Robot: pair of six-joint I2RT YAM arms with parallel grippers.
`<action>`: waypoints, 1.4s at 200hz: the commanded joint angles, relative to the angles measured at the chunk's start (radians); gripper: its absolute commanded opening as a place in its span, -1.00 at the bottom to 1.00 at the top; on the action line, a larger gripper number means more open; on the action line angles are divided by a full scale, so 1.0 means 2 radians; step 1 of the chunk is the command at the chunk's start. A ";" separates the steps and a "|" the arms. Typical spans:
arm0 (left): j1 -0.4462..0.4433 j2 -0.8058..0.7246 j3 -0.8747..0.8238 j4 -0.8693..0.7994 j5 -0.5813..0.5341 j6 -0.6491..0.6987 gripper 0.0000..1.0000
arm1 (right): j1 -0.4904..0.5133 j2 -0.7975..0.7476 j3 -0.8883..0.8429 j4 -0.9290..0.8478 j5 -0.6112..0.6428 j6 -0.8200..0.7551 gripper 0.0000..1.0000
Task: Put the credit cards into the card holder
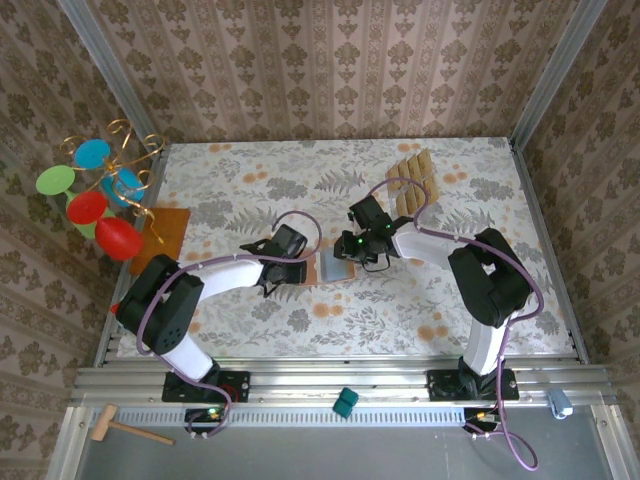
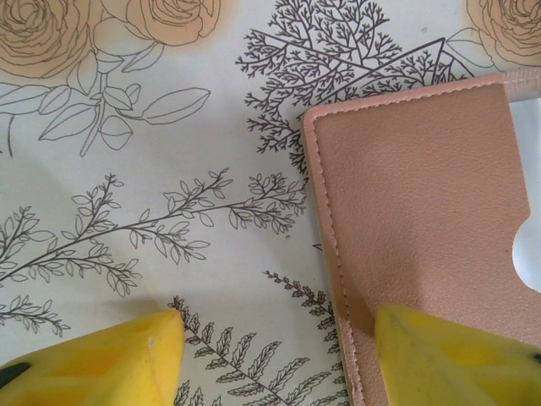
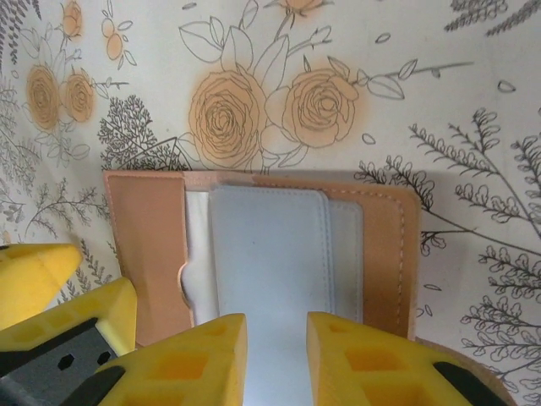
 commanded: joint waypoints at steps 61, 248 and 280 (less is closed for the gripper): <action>-0.004 -0.002 0.020 0.002 -0.010 0.022 0.25 | -0.010 -0.005 0.006 -0.008 -0.016 -0.022 -0.41; -0.003 0.017 0.014 0.054 -0.004 0.067 0.25 | 0.000 0.051 0.009 0.025 -0.044 -0.013 -0.42; -0.003 0.016 0.010 0.061 -0.001 0.070 0.25 | 0.004 0.056 0.012 0.029 -0.046 -0.007 -0.42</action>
